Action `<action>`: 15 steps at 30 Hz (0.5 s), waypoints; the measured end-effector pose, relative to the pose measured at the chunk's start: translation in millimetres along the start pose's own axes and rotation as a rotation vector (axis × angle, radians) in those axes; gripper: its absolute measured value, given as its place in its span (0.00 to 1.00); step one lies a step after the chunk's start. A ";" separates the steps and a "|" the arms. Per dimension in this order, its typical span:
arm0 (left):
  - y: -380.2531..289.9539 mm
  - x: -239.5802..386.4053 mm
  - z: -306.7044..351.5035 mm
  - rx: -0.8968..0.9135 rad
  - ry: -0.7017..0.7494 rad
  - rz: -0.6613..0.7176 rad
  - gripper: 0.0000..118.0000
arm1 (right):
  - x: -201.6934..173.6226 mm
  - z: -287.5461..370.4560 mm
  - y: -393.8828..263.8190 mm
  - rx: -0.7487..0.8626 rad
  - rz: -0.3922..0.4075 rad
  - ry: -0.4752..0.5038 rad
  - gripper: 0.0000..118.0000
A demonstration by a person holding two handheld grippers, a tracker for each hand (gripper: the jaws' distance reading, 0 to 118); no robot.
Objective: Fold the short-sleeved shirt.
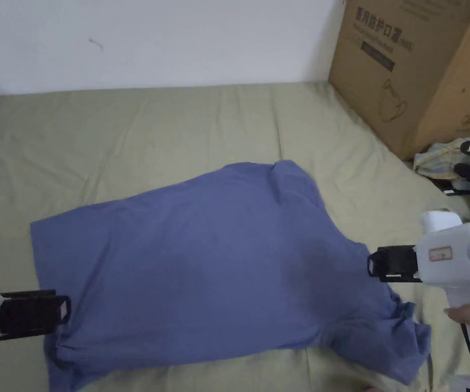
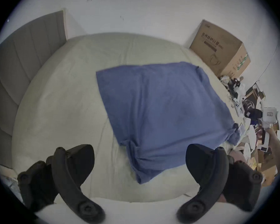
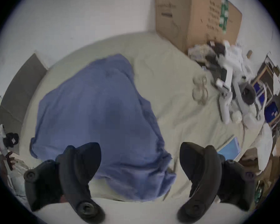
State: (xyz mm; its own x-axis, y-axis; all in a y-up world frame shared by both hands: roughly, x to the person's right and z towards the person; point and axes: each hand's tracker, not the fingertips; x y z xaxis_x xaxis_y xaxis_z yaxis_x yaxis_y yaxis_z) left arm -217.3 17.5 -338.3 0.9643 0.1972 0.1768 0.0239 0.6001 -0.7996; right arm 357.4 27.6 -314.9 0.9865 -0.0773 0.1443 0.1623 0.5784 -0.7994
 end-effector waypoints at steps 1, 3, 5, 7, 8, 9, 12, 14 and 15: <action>3.0 4.5 5.8 0.018 0.009 -0.014 0.97 | -9.6 8.8 4.2 0.029 0.019 0.013 0.88; 10.6 21.0 20.1 0.058 0.063 -0.052 0.97 | -31.2 21.5 16.2 0.082 0.057 0.021 0.88; 17.8 31.3 27.0 0.067 0.083 -0.068 0.89 | -48.7 27.2 27.2 0.100 0.059 0.029 0.83; 26.1 35.3 28.4 0.069 0.090 -0.068 0.34 | -66.0 30.3 38.0 0.147 0.064 0.094 0.27; 30.4 36.5 27.5 0.078 0.078 -0.065 0.03 | -72.9 28.8 43.0 0.181 0.056 0.091 0.01; 35.3 36.5 24.8 0.083 0.067 -0.053 0.00 | -78.2 24.3 48.3 0.183 0.054 0.093 0.01; 57.6 22.7 13.4 0.068 0.007 0.017 0.00 | -89.9 9.3 65.6 0.160 0.041 0.195 0.01; 80.7 6.6 -2.7 0.065 0.062 0.039 0.00 | -94.6 -5.5 74.4 0.148 0.059 0.161 0.01; 99.8 -18.1 -24.8 0.047 0.086 0.061 0.00 | -97.2 -11.4 78.6 0.140 0.069 0.160 0.01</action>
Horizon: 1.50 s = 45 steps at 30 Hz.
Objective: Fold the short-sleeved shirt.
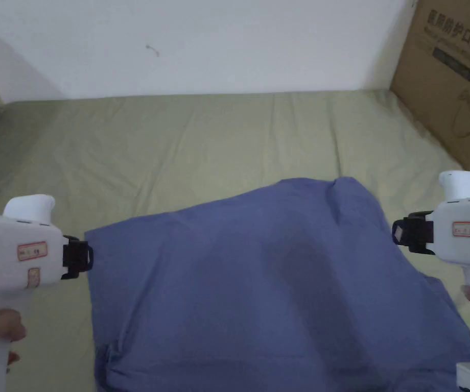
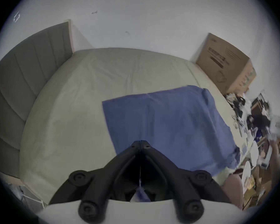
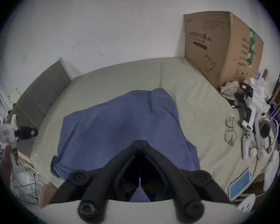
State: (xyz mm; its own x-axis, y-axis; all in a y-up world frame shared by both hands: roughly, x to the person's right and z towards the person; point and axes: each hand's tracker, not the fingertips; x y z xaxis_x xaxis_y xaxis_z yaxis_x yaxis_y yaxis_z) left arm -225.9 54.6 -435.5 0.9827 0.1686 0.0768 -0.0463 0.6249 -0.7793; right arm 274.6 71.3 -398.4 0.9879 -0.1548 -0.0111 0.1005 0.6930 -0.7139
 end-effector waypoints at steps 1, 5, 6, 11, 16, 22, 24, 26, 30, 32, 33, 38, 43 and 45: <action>13.9 -11.6 -15.7 -0.017 0.023 0.026 0.00 | -0.1 -6.7 3.2 -0.015 0.007 0.011 0.01; 61.0 -65.4 -97.9 -0.139 0.070 0.159 0.07 | 3.6 -36.8 11.8 -0.062 0.007 0.024 0.01; 67.1 -75.2 -116.7 -0.158 0.086 0.174 0.16 | 6.4 -44.1 12.7 -0.069 0.006 0.026 0.01; 80.0 -100.0 -194.1 -0.175 0.152 0.175 0.94 | 16.5 -84.3 17.6 -0.115 -0.015 0.016 0.01; 78.7 -94.3 -243.3 -0.226 0.154 0.152 0.94 | 25.3 -118.5 13.7 -0.165 -0.028 0.001 0.01; 75.5 -76.1 -244.6 -0.199 0.165 -0.003 0.73 | 34.6 -144.2 14.7 -0.202 -0.023 -0.008 0.01; 76.9 -75.4 -230.4 -0.151 0.123 0.015 0.15 | 39.1 -156.5 30.5 -0.163 -0.026 0.022 0.01; 79.7 -72.8 -216.2 -0.122 0.027 0.054 0.01 | 42.8 -171.6 54.7 -0.124 -0.020 0.023 0.01; 90.1 -58.4 -187.0 -0.050 0.014 0.044 0.01 | 48.3 -214.4 121.9 -0.111 0.035 -0.028 0.02; 92.1 -67.5 -184.3 -0.039 -0.006 0.048 0.01 | 54.1 -239.5 153.2 -0.118 0.040 -0.057 0.33; 93.9 -70.0 -181.9 -0.036 -0.012 0.050 0.01 | 57.6 -253.8 167.2 -0.148 0.035 -0.071 0.77; 91.7 -70.3 -176.6 -0.021 -0.025 0.058 0.01 | 71.9 -321.9 204.4 -0.271 -0.036 -0.116 0.94; 87.0 -76.3 -188.2 -0.041 -0.034 0.069 0.01 | 80.7 -372.9 198.1 -0.402 -0.013 -0.182 0.94; 87.0 -80.0 -196.5 -0.056 -0.030 0.064 0.01 | 87.5 -385.9 190.3 -0.471 -0.017 -0.199 0.93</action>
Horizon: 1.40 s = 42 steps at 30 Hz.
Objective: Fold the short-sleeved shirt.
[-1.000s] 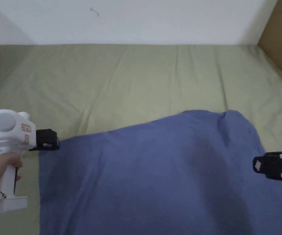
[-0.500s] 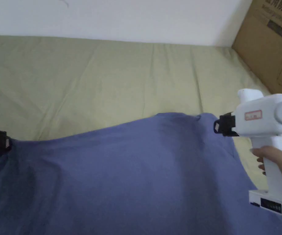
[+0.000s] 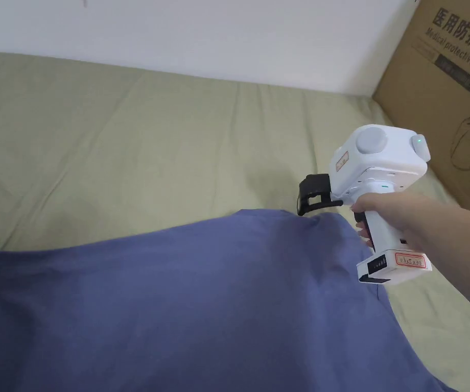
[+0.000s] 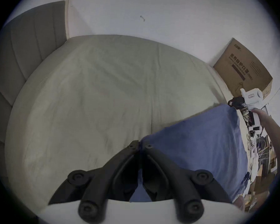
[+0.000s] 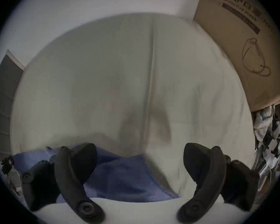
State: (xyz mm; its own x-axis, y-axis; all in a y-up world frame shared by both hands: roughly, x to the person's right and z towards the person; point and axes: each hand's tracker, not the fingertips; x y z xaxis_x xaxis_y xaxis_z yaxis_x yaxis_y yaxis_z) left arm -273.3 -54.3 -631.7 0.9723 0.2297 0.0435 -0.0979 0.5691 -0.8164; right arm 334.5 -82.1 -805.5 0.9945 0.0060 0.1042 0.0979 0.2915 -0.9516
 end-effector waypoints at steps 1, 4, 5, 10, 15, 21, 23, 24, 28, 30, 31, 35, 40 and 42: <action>0.5 -1.5 -3.9 -0.008 0.007 -0.005 0.01 | 2.3 -4.8 -1.7 -0.019 -0.003 0.001 0.91; -0.4 -1.7 -8.7 -0.017 0.025 -0.015 0.01 | 12.1 -0.7 -5.1 -0.023 -0.018 0.063 0.07; 0.5 -2.5 -9.6 -0.019 0.022 -0.014 0.01 | 14.1 5.1 -6.8 -0.012 -0.039 0.106 0.06; 1.6 6.8 6.3 0.000 0.031 -0.027 0.01 | 13.2 60.1 -14.3 0.166 0.044 0.120 0.06; 10.5 18.8 55.9 0.062 0.011 -0.027 0.01 | 24.8 140.3 -45.2 0.276 0.031 0.145 0.05; 31.7 51.0 136.5 0.177 -0.047 -0.084 0.01 | 54.9 244.3 -103.9 0.384 -0.005 0.185 0.05; 38.7 66.5 166.2 0.217 -0.056 -0.112 0.01 | 66.1 281.7 -124.1 0.440 -0.033 0.177 0.05; 40.0 79.7 188.1 0.238 -0.053 -0.136 0.01 | 72.4 301.0 -133.2 0.462 -0.050 0.188 0.05; 56.1 107.5 251.9 0.302 -0.046 -0.149 0.01 | 92.4 373.7 -161.8 0.558 -0.088 0.183 0.05; 65.0 121.3 281.1 0.358 -0.047 -0.158 0.01 | 101.7 408.5 -169.4 0.606 -0.103 0.172 0.05; 69.4 127.7 293.2 0.380 -0.041 -0.167 0.01 | 104.2 424.1 -172.0 0.631 -0.110 0.167 0.05; 91.5 147.4 336.3 0.451 -0.039 -0.187 0.01 | 108.9 483.7 -173.0 0.721 -0.120 0.168 0.05; 125.0 155.6 367.3 0.540 0.004 -0.188 0.01 | 104.7 545.3 -155.5 0.817 -0.134 0.181 0.05; 140.8 158.2 377.4 0.566 0.012 -0.182 0.01 | 98.8 565.7 -142.2 0.867 -0.119 0.169 0.05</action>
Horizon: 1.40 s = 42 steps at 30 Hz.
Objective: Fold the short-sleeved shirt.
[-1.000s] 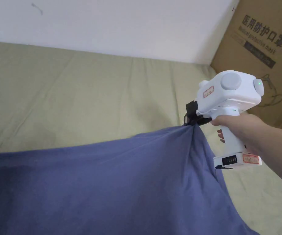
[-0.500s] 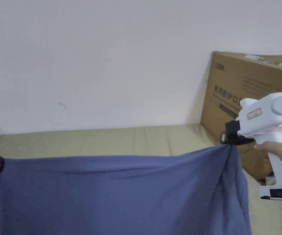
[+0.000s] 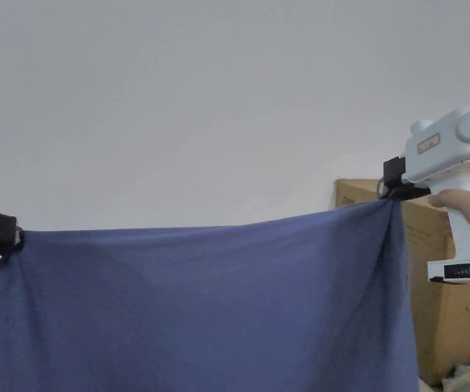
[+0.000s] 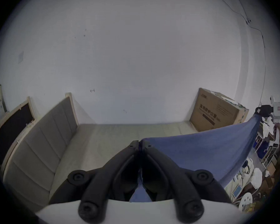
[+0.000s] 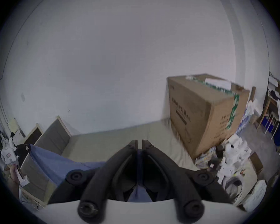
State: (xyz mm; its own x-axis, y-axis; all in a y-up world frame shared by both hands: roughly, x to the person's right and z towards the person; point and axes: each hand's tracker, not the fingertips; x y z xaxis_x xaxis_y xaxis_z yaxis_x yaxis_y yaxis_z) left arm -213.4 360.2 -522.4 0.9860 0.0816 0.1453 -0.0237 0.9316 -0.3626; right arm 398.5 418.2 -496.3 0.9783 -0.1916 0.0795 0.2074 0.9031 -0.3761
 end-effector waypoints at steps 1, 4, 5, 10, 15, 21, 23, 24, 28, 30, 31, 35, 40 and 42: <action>9.3 -0.1 -0.8 0.010 0.005 0.002 0.01 | -6.2 0.4 10.5 0.026 0.024 -0.007 0.05; 36.5 0.4 -9.0 0.055 0.020 -0.007 0.01 | -22.8 -8.2 41.0 0.059 0.045 -0.029 0.05; 45.3 1.1 -12.9 0.066 0.030 -0.010 0.01 | -27.7 -12.3 51.4 0.073 0.041 -0.033 0.05; 87.7 -2.4 -43.8 0.171 0.082 0.002 0.01 | -45.6 -42.6 95.6 0.141 0.019 -0.040 0.05; 112.2 -0.3 -87.2 0.222 0.119 -0.031 0.01 | -59.6 -81.2 120.8 0.204 0.066 -0.074 0.05; 105.2 -4.6 -147.5 0.231 0.139 -0.041 0.01 | -57.8 -143.9 104.0 0.213 0.076 -0.113 0.05; 92.4 -6.7 -169.5 0.199 0.146 -0.032 0.01 | -51.4 -167.9 85.8 0.185 0.069 -0.110 0.05; 80.8 -8.4 -179.6 0.178 0.143 -0.025 0.01 | -47.8 -181.6 72.3 0.157 0.068 -0.114 0.05; 19.8 -13.5 -216.7 0.046 0.133 -0.018 0.01 | -26.1 -229.3 2.3 0.019 0.032 -0.120 0.05; -22.1 -16.0 -229.9 -0.035 0.117 0.004 0.01 | -12.7 -247.9 -41.7 -0.071 0.001 -0.120 0.05; -42.1 -17.7 -233.8 -0.075 0.096 0.026 0.01 | -7.5 -253.0 -62.9 -0.109 -0.010 -0.128 0.05; -122.9 -24.8 -233.6 -0.253 0.055 0.080 0.01 | 15.6 -254.9 -139.0 -0.241 0.003 -0.111 0.05; -194.4 -28.9 -196.4 -0.383 0.007 0.060 0.01 | 42.3 -215.0 -211.6 -0.369 -0.012 -0.084 0.05; -218.5 -31.4 -174.3 -0.432 -0.013 0.066 0.01 | 52.3 -191.0 -237.0 -0.396 -0.001 -0.084 0.05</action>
State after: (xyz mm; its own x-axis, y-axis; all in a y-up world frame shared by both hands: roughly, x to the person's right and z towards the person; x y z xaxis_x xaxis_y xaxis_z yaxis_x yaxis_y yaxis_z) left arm -210.4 92.3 -608.2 0.9825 0.1429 0.1193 -0.0128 0.6911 -0.7227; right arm 400.4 120.7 -579.3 0.9781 -0.1450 0.1491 0.2080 0.6816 -0.7015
